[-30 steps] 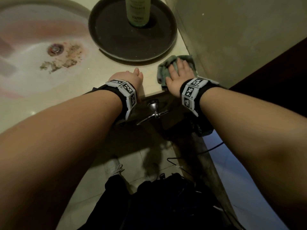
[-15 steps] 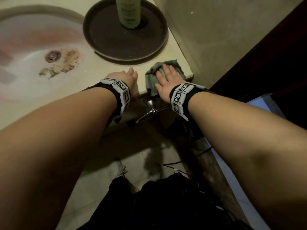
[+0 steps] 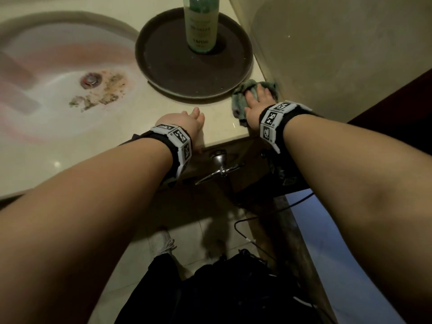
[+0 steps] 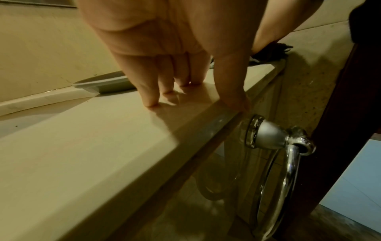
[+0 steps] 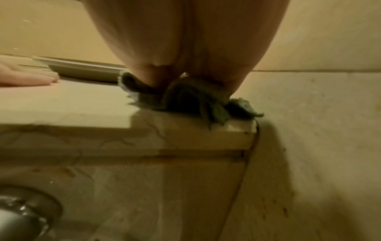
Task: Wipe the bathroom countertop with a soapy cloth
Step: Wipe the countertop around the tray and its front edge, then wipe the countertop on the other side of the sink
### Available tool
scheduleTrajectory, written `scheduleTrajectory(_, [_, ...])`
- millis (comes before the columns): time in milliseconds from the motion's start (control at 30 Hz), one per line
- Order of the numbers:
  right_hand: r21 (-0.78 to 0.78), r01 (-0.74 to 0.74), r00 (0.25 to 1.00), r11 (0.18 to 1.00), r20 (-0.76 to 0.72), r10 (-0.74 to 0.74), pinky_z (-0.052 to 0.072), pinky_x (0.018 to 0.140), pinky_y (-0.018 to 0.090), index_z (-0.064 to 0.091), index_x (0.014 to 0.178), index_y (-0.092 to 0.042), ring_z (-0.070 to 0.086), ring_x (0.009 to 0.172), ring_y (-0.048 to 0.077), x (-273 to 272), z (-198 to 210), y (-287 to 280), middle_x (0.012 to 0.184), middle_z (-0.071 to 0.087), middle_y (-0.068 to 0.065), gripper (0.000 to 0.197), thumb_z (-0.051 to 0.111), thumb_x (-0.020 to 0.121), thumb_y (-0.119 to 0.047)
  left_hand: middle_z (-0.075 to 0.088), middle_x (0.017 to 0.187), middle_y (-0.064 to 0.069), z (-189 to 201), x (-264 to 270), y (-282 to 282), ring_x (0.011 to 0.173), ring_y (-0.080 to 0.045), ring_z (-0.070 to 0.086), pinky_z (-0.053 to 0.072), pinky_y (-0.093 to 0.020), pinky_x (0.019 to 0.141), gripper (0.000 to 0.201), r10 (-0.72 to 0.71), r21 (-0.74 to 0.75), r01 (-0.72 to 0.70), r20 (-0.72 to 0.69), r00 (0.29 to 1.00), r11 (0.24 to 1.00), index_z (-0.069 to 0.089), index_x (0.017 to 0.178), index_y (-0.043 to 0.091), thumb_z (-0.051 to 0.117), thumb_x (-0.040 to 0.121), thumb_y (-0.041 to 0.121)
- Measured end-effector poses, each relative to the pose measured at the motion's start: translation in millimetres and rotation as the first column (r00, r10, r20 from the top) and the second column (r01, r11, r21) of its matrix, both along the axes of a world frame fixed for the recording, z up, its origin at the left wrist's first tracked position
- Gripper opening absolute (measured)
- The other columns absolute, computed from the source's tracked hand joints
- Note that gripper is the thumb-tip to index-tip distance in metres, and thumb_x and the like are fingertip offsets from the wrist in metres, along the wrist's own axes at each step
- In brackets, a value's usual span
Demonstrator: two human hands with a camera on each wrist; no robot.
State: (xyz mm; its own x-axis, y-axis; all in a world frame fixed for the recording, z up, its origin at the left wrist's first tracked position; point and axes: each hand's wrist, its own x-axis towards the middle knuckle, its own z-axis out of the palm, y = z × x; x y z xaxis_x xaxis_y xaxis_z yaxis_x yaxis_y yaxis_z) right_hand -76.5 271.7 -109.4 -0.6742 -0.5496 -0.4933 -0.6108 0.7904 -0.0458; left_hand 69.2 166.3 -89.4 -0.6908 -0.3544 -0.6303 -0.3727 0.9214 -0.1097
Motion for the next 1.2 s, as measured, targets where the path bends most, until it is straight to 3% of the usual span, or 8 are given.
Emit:
scheduleTrajectory(233, [0.135,-0.052,0.997,0.989,0.069,0.043,0.012,0.118,0.046,0.003,0.152,-0.017,-0.001,0.148,0.029,3,24,-8,0.160,-0.008,0.010,0.071,0.046,0.096,-0.013,-0.007,0.161,0.002,-2,2,-4,0.148,-0.021,0.016,0.032,-0.037,0.112,0.093,-0.006,-0.001,0.006,-0.019,1.000,1.000,-0.002,0.153,0.020,0.064,0.089,0.032])
scheduleTrajectory(333, [-0.028,-0.042,0.996,0.999,0.083,0.044,0.023,0.115,0.040,0.024,0.149,-0.013,0.023,0.143,0.033,15,27,7,0.156,0.019,0.016,0.056,0.042,0.096,-0.010,-0.003,0.162,0.001,0,3,2,0.148,-0.023,0.017,0.031,-0.039,0.112,0.084,0.037,0.037,-0.035,-0.053,0.998,0.999,0.003,0.153,0.018,0.058,0.091,0.036])
scheduleTrajectory(433, [-0.230,0.017,0.985,0.973,0.171,0.023,0.032,0.109,0.029,0.035,0.145,-0.018,0.040,0.136,0.026,27,32,15,0.148,0.041,0.010,0.051,0.044,0.096,-0.010,0.029,0.155,-0.004,13,4,4,0.138,-0.026,0.037,0.036,-0.038,0.107,0.064,0.182,0.128,-0.164,-0.145,0.973,0.978,0.031,0.147,0.014,0.048,0.094,0.046])
scheduleTrajectory(633, [-0.421,-0.020,0.932,0.907,0.320,0.170,0.027,0.107,0.017,0.040,0.144,-0.017,0.041,0.135,0.017,80,56,-12,0.147,0.044,0.001,0.047,0.048,0.097,-0.018,0.053,0.140,-0.008,54,46,-23,0.128,-0.026,0.051,0.040,-0.033,0.108,0.062,0.666,0.421,-0.517,-0.426,0.613,0.745,0.046,0.140,0.013,0.050,0.091,0.051])
scheduleTrajectory(800, [-0.519,-0.115,0.898,0.847,0.311,0.313,0.027,0.096,0.007,0.038,0.144,-0.016,0.042,0.134,0.017,133,76,-58,0.146,0.045,0.001,0.047,0.046,0.098,-0.015,0.063,0.128,-0.005,82,98,-53,0.117,-0.023,0.058,0.044,-0.029,0.096,0.050,0.673,0.382,-0.557,-0.486,0.557,0.738,0.061,0.126,0.017,0.054,0.089,0.049])
scheduleTrajectory(967, [-0.486,-0.358,0.856,0.797,0.170,0.488,0.030,0.110,0.024,0.035,0.145,-0.023,0.041,0.136,0.020,196,97,-113,0.147,0.043,0.003,0.049,0.043,0.098,-0.014,0.066,0.121,-0.010,100,165,-85,0.111,-0.027,0.059,0.040,-0.025,0.079,0.037,0.673,0.313,-0.624,-0.550,0.495,0.716,0.063,0.119,0.012,0.054,0.093,0.036])
scheduleTrajectory(1067, [-0.475,-0.426,0.827,0.770,0.142,0.544,0.032,0.114,0.032,0.035,0.145,-0.026,0.041,0.136,0.024,240,103,-146,0.147,0.043,0.006,0.051,0.044,0.096,-0.016,0.065,0.120,-0.012,109,212,-108,0.112,-0.029,0.058,0.044,-0.029,0.086,0.034,0.675,0.269,-0.666,-0.563,0.478,0.696,0.062,0.120,0.010,0.052,0.094,0.031])
scheduleTrajectory(1200, [-0.556,-0.388,0.774,0.735,0.236,0.587,0.043,0.090,0.022,0.042,0.142,-0.023,0.055,0.121,0.024,301,118,-186,0.136,0.056,0.005,0.047,0.048,0.096,-0.015,0.063,0.121,-0.014,123,279,-146,0.113,-0.030,0.057,0.044,-0.030,0.090,0.030,0.712,0.282,-0.722,-0.580,0.396,0.632,0.062,0.119,0.010,0.051,0.095,0.024])
